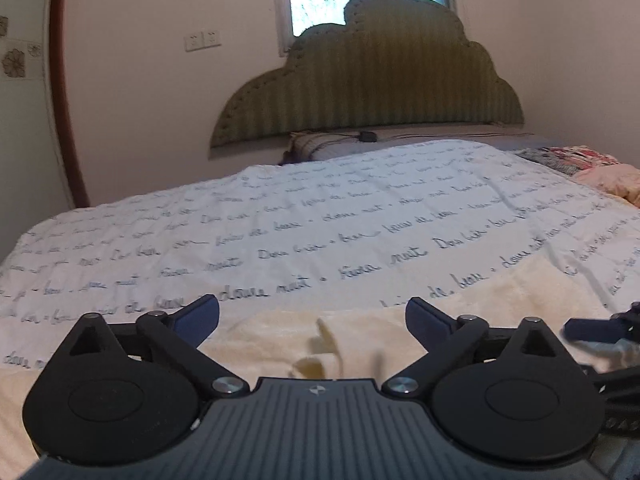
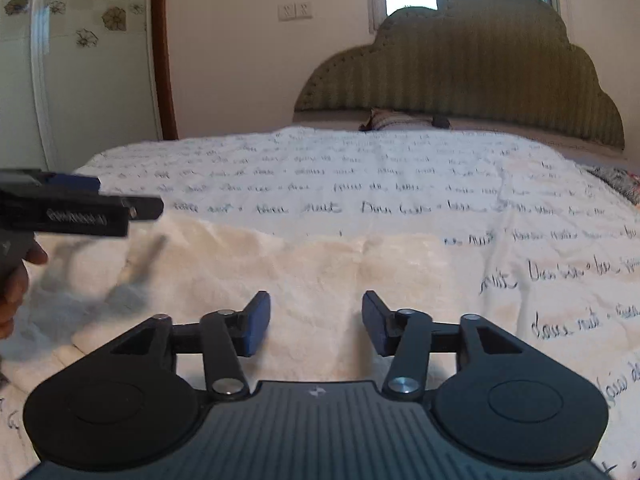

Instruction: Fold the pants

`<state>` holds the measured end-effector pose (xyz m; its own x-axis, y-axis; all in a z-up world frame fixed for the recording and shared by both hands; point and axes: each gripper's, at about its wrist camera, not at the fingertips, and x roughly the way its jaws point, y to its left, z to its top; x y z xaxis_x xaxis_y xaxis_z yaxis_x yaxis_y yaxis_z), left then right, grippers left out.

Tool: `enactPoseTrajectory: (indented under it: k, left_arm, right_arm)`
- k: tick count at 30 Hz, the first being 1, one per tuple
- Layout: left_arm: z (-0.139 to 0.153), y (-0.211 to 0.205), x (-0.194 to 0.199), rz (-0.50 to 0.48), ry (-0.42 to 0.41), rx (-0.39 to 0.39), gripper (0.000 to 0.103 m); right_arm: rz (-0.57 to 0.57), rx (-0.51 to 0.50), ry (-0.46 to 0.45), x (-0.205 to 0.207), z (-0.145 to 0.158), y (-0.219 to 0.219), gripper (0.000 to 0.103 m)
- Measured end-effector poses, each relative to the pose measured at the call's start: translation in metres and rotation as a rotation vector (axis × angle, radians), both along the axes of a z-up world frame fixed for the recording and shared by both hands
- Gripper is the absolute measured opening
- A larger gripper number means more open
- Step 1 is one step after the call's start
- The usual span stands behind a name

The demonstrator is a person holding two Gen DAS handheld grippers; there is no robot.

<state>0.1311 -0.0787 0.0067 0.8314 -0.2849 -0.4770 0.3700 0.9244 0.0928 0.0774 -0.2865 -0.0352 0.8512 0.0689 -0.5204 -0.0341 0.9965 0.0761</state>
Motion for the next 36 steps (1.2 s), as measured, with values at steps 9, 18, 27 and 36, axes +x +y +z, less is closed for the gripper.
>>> enactPoseTrajectory:
  k: [9,18,27,36]
  left_arm:
    - [-0.042,-0.007,-0.007,-0.013,0.136,0.123,0.099]
    - [-0.04,0.018,-0.033,-0.058,0.184,0.136,0.101]
    - [-0.01,0.035,0.018,0.146,0.144,0.026,0.1]
    - [-0.037,0.027,0.042,0.171,0.144,0.165,0.102]
  right_arm:
    - [0.033,-0.033,0.041,-0.027,-0.016,-0.004,0.06]
    - [0.056,-0.126,0.04,-0.027,-0.02,0.009,0.073]
    - [0.135,-0.044,-0.061,-0.023,0.012,0.032,0.074]
    - [0.338,-0.155,0.034,-0.006,-0.005,0.09,0.073]
